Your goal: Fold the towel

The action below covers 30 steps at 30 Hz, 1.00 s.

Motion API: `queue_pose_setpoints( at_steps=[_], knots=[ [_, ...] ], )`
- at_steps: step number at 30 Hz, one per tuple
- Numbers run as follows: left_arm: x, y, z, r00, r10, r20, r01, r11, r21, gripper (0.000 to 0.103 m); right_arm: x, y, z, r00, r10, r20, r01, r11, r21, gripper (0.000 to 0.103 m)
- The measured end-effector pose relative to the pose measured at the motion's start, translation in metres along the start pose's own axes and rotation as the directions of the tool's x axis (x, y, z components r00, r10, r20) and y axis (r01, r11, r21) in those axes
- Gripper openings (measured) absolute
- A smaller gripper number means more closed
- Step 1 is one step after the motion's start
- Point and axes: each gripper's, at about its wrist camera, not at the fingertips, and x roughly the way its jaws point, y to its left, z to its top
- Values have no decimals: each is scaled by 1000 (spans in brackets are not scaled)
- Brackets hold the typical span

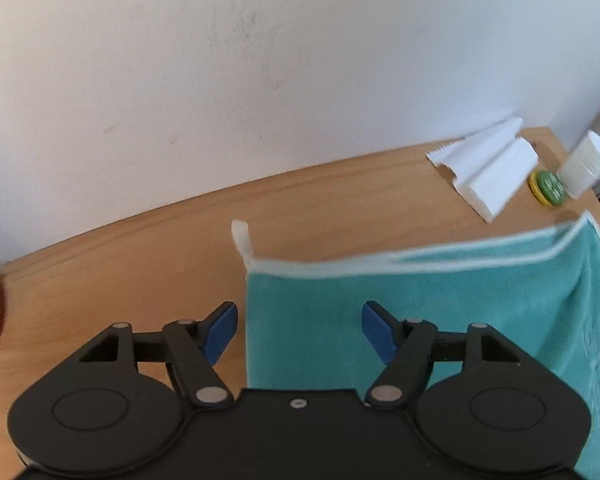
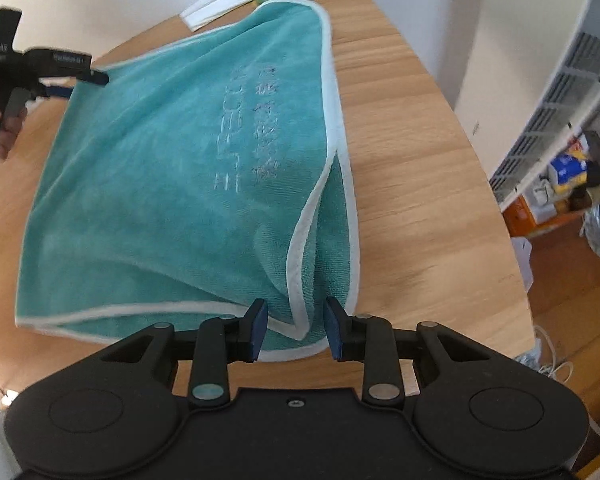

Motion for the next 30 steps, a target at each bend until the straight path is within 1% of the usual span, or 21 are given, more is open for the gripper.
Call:
queue_pose_setpoints(
  at_steps=[1,2,3,4,6,7,8,9,11,14,16,18,20,22,24,27,28,29,30],
  knots=[
    [2,1,2,1000,-7,12,7,1000,3,73,1,1,0,1000,-1,5,1,1000,10,30],
    [3,2,3,1000,-15,25,15,1000,5,68,2,2,1,1000,-3,5,3,1000,9,24],
    [4,2,4,999,-26,38,26,1000,12,58,4,3,1,1000,-5,4,5,1000,8,15],
    [3,2,5,998,-39,49,38,999,19,52,5,4,0,1000,-3,-2,3,1000,15,15],
    [2,1,6,996,-65,63,62,997,44,27,5,5,-1,1000,-16,-2,16,1000,26,15],
    [2,1,6,995,-74,63,71,996,45,18,5,4,-1,1000,-22,-3,23,999,31,15],
    [1,2,6,994,-92,63,90,995,36,15,5,3,-2,1000,-22,-3,22,999,33,15],
    [0,3,4,994,-84,68,82,996,37,15,7,0,1,1000,-23,-4,23,999,44,15],
    [-3,5,0,995,-59,78,56,997,43,13,6,2,-1,1000,-30,-2,30,999,42,11],
    [-9,14,-9,997,-12,83,8,999,47,13,4,6,2,999,-43,2,43,999,21,10],
    [-17,32,-18,998,13,66,-13,1000,13,12,5,7,5,999,-38,8,38,999,15,6],
    [-24,47,-28,998,29,63,-29,1000,-6,12,5,8,8,999,-33,15,33,999,8,5],
    [-31,63,-39,997,62,54,-61,998,-16,13,7,12,12,999,-27,26,27,1000,-12,5],
    [-37,77,-46,996,75,53,-73,997,-39,13,6,16,18,999,-20,35,21,999,-35,5],
    [-39,87,-50,994,94,48,-91,994,-59,13,1,17,22,998,-8,59,11,999,-49,5],
    [-43,94,-52,993,106,59,-101,992,-75,13,-4,18,26,998,10,61,-6,997,-77,7],
    [-43,94,-51,992,111,60,-106,991,-79,13,-5,18,27,998,13,65,-7,996,-93,13],
    [-42,94,-51,991,117,60,-112,990,-82,13,-8,22,28,996,-1,88,15,988,-156,19],
    [-41,92,-50,990,127,60,-122,989,-81,13,-9,19,28,996,-1,89,15,986,-166,32]
  ],
)
